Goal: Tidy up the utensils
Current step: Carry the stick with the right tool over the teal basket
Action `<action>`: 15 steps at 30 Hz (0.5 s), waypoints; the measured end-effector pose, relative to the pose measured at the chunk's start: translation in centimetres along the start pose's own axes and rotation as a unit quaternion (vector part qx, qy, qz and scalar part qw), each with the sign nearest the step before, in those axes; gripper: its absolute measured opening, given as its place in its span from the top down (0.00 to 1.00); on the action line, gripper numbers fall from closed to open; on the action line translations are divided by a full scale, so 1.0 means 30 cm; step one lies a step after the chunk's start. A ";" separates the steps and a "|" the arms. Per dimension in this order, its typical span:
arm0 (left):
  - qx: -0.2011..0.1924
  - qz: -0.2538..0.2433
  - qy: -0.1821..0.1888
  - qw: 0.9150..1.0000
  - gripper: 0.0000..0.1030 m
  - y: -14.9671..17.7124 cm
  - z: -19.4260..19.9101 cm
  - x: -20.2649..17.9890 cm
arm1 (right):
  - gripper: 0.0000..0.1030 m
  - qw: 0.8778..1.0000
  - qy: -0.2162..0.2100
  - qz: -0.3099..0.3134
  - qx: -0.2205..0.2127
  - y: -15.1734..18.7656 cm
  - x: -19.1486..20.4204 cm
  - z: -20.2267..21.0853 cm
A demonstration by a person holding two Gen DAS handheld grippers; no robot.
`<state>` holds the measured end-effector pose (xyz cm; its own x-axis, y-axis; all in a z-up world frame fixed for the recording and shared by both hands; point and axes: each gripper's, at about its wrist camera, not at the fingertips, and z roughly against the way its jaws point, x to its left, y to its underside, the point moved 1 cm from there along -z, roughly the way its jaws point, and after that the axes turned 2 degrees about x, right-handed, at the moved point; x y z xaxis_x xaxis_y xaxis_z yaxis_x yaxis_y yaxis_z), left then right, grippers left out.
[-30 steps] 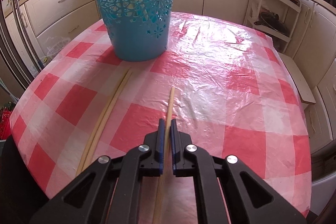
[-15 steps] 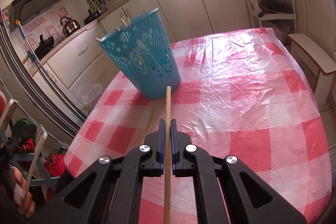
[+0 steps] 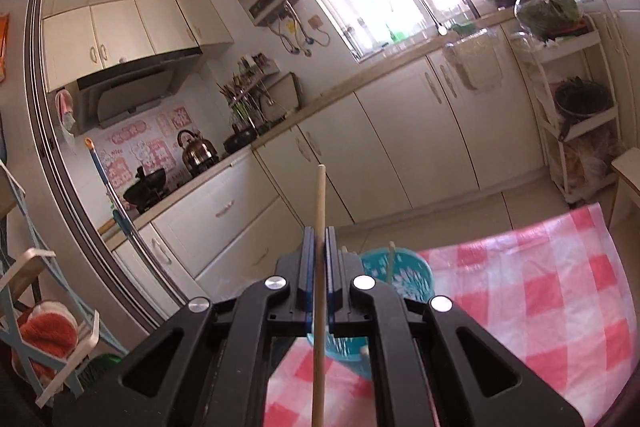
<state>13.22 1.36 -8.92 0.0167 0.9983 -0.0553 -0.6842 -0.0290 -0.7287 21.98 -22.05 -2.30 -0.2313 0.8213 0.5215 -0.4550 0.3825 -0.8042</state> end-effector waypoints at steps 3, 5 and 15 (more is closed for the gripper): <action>0.008 0.009 -0.003 1.000 0.17 -0.002 -0.034 0.024 | 0.95 1.000 0.002 0.007 -0.021 -0.061 0.007 -0.091; 0.014 0.017 -0.005 1.000 0.17 -0.004 -0.058 0.042 | 0.95 1.000 0.009 0.006 -0.024 -0.075 -0.008 -0.148; 0.036 0.045 -0.008 0.998 0.17 -0.004 -0.151 0.097 | 0.94 0.999 0.046 0.012 0.001 -0.039 -0.083 -0.280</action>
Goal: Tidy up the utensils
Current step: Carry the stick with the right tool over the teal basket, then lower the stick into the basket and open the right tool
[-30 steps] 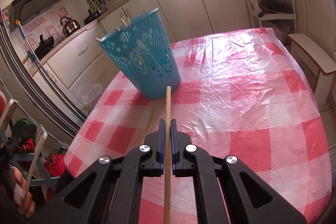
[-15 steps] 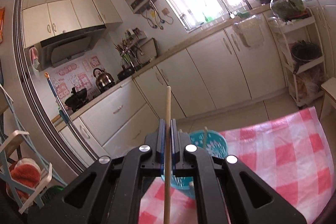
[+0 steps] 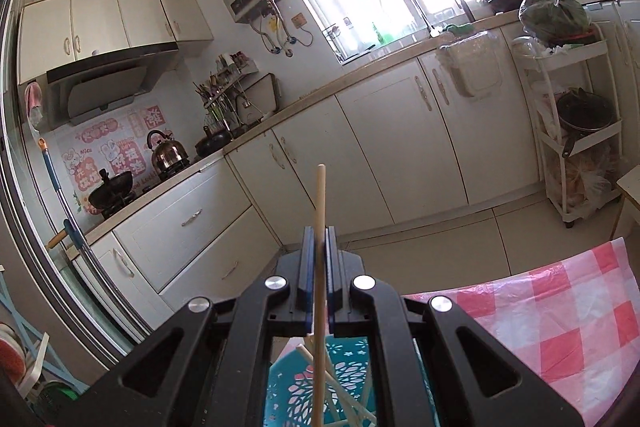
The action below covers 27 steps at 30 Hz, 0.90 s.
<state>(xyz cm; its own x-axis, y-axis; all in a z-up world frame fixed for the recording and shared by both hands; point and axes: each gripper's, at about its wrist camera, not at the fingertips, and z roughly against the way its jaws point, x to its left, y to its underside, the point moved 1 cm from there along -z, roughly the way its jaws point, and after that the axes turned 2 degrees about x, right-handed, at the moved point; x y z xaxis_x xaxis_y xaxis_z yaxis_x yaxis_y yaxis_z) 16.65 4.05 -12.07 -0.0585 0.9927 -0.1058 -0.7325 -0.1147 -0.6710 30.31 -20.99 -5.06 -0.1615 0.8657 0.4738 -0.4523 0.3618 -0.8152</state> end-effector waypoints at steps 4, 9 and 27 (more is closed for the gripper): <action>0.003 -0.006 0.004 1.000 0.17 0.007 -0.008 -0.014 | 0.94 1.000 0.008 0.015 0.007 0.028 -0.001 -0.004; -0.001 -0.009 0.003 1.000 0.17 0.009 0.013 -0.023 | 0.94 0.999 0.008 0.035 0.032 0.071 -0.001 -0.003; -0.070 -0.025 0.017 0.997 0.13 -0.007 0.284 -0.084 | 0.64 0.998 0.031 0.028 0.037 0.248 -0.004 0.533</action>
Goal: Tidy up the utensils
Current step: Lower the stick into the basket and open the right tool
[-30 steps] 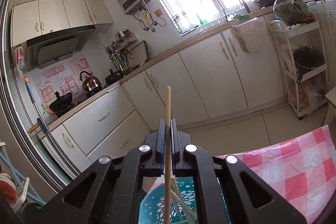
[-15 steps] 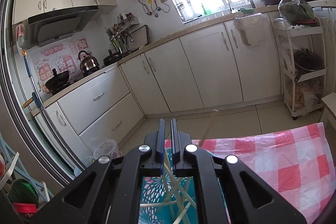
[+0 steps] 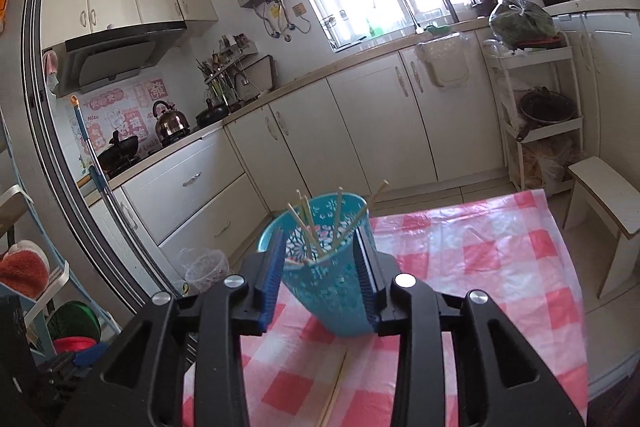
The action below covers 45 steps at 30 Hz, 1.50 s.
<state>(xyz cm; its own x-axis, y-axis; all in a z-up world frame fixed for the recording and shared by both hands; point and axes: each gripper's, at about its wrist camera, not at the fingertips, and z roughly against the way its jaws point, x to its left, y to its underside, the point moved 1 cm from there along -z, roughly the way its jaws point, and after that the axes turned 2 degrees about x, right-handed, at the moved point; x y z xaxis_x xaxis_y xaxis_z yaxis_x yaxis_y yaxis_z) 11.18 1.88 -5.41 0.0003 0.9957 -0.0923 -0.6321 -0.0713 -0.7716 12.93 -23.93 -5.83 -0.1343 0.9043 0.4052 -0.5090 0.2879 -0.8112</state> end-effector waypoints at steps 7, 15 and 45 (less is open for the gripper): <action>-0.006 -0.017 0.012 1.000 0.11 0.012 0.075 -0.039 | 0.58 0.998 0.008 -0.045 0.048 0.069 -0.085 0.021; 0.004 -0.017 0.008 1.000 0.11 0.024 0.060 -0.030 | 0.57 0.982 -0.037 -0.176 0.057 -0.079 -0.214 -0.255; 0.046 0.023 0.007 0.999 0.11 0.026 -0.078 0.026 | 0.95 0.994 0.006 -0.021 0.106 -0.278 -0.010 -0.414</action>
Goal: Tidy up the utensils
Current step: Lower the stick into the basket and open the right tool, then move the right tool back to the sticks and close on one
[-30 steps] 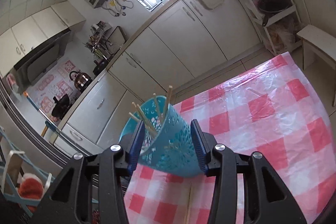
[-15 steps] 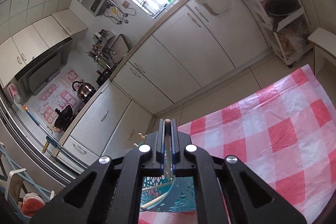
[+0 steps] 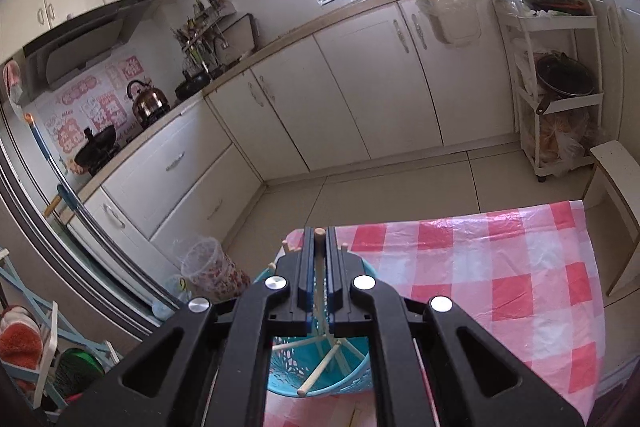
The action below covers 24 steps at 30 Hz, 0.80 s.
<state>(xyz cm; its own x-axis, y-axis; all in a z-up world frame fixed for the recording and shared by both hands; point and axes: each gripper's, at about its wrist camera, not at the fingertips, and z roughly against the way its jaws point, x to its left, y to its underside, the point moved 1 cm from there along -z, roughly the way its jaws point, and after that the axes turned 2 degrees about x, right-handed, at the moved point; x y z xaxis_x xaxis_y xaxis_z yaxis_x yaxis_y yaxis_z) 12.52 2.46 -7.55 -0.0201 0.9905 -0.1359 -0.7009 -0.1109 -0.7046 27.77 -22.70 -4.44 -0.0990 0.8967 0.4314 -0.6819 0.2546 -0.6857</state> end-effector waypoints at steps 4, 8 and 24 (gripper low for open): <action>-0.002 0.000 0.000 1.000 0.11 0.000 0.011 0.004 | 0.94 0.999 0.011 0.038 0.034 0.038 0.037 -0.082; -0.010 0.001 -0.003 1.000 0.11 -0.003 0.036 0.016 | 0.79 1.000 0.004 0.006 0.014 0.054 -0.003 -0.069; -0.026 -0.020 0.004 0.999 0.11 0.024 0.110 -0.035 | 0.77 0.994 0.044 -0.016 0.094 0.606 -0.115 0.145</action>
<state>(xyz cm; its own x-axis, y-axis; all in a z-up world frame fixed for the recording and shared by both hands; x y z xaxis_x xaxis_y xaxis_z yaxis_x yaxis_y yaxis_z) 9.67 1.62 -5.63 0.0138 0.9936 -0.1121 -0.6627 -0.0749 -0.7451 12.56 -22.73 -15.84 -0.0169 0.9196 0.3925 -0.8080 0.2186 -0.5471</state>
